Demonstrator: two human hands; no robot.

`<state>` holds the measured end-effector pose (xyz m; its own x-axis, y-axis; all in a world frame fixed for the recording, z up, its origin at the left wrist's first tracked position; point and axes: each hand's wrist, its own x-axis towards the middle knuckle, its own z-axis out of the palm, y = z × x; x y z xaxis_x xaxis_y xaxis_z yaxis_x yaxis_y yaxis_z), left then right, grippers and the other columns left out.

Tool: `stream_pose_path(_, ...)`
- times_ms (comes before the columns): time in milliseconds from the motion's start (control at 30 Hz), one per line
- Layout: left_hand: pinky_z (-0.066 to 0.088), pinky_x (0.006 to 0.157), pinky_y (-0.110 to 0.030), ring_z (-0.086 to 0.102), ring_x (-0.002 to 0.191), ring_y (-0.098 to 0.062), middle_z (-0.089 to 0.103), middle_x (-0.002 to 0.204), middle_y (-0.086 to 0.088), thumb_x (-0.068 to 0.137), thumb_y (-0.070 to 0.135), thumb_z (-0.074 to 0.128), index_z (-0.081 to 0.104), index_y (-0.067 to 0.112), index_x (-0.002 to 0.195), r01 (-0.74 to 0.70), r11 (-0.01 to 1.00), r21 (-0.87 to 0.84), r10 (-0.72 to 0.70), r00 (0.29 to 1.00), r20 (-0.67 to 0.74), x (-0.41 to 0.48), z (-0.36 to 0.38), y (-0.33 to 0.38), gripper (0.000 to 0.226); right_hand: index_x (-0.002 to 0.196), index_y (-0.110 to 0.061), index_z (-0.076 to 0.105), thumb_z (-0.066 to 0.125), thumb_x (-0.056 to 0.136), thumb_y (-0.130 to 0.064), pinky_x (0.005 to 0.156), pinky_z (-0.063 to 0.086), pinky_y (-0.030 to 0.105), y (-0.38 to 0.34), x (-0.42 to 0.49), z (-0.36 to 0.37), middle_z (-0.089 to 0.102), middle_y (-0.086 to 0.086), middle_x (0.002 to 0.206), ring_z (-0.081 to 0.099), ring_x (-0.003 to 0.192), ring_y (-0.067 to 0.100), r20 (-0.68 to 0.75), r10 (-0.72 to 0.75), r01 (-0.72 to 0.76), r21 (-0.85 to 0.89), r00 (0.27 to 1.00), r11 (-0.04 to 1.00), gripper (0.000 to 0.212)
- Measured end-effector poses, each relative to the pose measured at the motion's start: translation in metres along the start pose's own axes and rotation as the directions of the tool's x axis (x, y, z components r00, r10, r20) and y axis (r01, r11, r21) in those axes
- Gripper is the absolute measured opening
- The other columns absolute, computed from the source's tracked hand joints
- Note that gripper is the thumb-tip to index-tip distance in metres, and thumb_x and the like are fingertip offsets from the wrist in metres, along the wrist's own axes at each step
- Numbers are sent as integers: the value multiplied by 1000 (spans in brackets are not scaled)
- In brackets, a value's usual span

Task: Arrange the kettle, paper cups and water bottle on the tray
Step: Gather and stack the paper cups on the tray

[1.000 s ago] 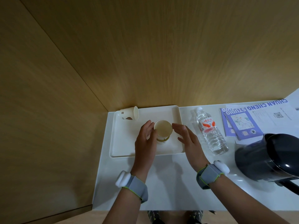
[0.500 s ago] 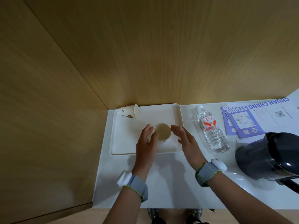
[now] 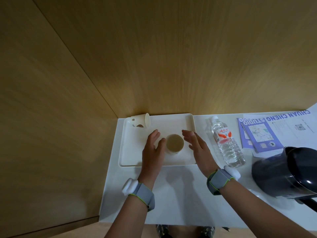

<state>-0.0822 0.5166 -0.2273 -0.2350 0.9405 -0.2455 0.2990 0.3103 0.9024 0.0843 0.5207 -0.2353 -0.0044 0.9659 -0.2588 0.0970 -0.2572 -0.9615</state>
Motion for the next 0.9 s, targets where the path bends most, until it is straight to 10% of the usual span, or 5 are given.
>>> stream_pose_path(167, 31, 85, 4, 50, 127, -2, 59, 145, 12, 106, 27, 57, 55, 26, 144, -28, 998, 63, 31, 998, -50, 11, -18, 5, 38, 137, -38, 63, 29, 80, -94, 118, 42, 45, -18, 26, 6, 65, -14, 137, 59, 131, 6, 26, -21, 21, -18, 999, 1000, 87)
stream_pose_path(400, 34, 103, -20, 52, 138, -12, 59, 150, 6, 105, 24, 57, 56, 22, 146, -6, 999, 39, 10, 995, -99, 38, -34, 4, 41, 134, -23, 65, 29, 105, -65, 118, 41, 48, -39, 69, 23, 67, -5, 136, 62, 125, 13, 76, 24, -21, -35, 997, 999, 63)
stream_pose_path(567, 42, 117, -35, 55, 137, -14, 62, 146, 7, 99, 39, 57, 62, 27, 137, -9, 996, 90, 22, 988, -151, 63, -43, -7, 40, 133, -24, 66, 29, 85, -86, 118, 39, 50, -41, 105, 40, 69, -4, 132, 64, 122, 13, 170, 114, -99, -95, 979, 991, 87)
stream_pose_path(900, 37, 100, -13, 51, 137, -5, 57, 151, 10, 104, 23, 56, 56, 25, 147, 83, 993, -87, -97, 981, -166, 101, -41, -19, 43, 135, -20, 63, 32, 102, -69, 112, 45, 47, -28, 158, 70, 66, 0, 132, 61, 124, 20, 291, 211, -167, -169, 933, 971, 67)
